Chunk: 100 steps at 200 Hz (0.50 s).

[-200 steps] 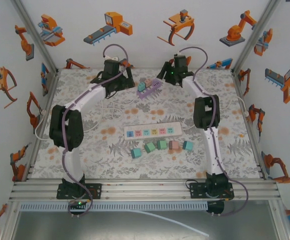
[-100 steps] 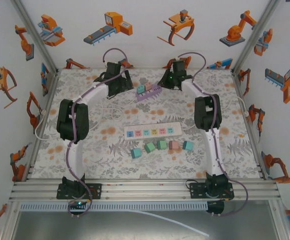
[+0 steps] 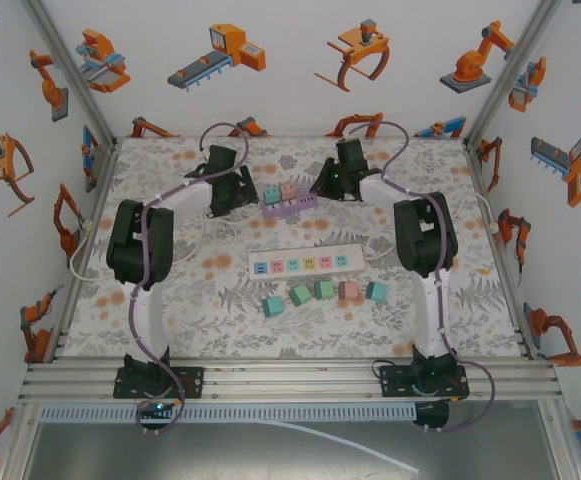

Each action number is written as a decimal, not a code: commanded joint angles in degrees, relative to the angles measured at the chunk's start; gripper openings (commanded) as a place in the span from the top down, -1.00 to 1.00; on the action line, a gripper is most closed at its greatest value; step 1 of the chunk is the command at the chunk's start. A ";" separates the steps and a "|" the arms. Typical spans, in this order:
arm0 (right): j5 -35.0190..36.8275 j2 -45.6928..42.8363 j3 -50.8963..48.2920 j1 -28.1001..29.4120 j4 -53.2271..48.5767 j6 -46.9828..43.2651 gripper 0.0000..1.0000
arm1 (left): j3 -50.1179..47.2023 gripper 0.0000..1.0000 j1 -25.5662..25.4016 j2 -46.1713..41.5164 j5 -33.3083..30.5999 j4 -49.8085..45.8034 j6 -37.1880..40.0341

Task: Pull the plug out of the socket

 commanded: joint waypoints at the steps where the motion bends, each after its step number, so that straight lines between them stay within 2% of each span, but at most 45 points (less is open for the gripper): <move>1: 2.96 -1.92 -7.55 1.19 -1.79 3.12 0.38 | -5.71 -0.55 0.07 -4.37 1.70 2.07 -2.59; 36: 4.39 -6.44 -14.04 3.75 -0.96 2.41 0.37 | -13.37 -0.53 -0.14 -9.55 2.96 4.72 -3.54; 100: 8.12 -16.02 -28.10 6.80 4.52 5.43 0.33 | -24.97 -0.52 -1.37 -18.81 0.21 6.96 -3.22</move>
